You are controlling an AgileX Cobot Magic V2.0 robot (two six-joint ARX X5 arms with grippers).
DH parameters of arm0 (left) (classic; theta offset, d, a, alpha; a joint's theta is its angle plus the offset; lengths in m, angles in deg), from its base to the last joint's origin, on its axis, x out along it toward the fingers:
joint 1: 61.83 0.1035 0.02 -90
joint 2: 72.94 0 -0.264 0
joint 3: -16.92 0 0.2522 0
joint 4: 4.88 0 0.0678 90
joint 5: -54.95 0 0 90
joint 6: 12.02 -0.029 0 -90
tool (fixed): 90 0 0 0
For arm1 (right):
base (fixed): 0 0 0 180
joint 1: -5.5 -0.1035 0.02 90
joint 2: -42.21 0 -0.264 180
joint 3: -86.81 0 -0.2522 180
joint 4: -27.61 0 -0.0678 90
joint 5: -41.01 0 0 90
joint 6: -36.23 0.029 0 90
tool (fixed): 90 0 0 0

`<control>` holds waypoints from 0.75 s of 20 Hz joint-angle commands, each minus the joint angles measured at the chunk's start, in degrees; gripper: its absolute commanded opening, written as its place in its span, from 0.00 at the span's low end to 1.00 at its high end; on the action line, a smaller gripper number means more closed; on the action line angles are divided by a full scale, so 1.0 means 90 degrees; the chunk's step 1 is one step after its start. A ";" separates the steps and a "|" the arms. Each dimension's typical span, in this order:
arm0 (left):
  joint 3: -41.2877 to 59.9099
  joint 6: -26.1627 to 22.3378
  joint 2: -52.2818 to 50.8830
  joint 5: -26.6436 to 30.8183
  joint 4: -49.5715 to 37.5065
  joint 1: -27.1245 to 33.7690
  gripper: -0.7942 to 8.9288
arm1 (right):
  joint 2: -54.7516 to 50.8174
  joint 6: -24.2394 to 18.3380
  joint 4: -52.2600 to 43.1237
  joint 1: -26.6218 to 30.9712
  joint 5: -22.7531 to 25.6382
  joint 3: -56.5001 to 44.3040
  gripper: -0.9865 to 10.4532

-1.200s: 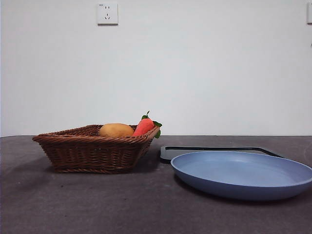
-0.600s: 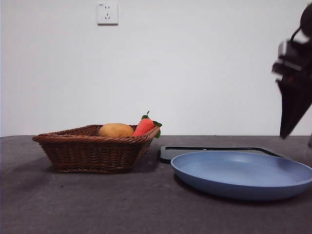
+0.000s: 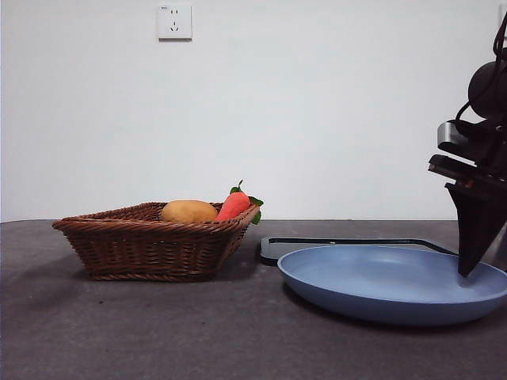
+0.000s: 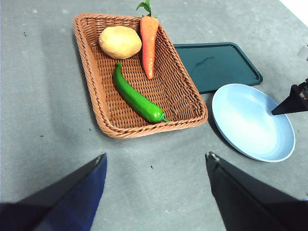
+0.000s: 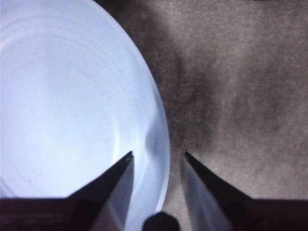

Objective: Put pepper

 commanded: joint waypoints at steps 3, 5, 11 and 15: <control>-0.0117 -0.0070 0.0024 -0.0044 -0.0039 0.0017 0.45 | 0.0153 -0.0027 -0.0143 -0.0019 -0.0017 0.0104 0.14; -0.0117 -0.0066 0.0027 -0.0041 -0.0039 0.0017 0.45 | 0.0153 -0.0024 -0.0192 -0.0019 -0.0019 0.0104 0.11; -0.0119 0.0053 0.0350 -0.0039 -0.0080 -0.0029 0.45 | 0.0143 0.0095 -0.0270 -0.0012 -0.0019 0.0104 0.09; -0.0121 0.0342 0.0911 -0.0017 -0.0529 -0.0449 0.45 | -0.0284 0.0095 -0.0209 0.0000 -0.0022 0.0104 0.09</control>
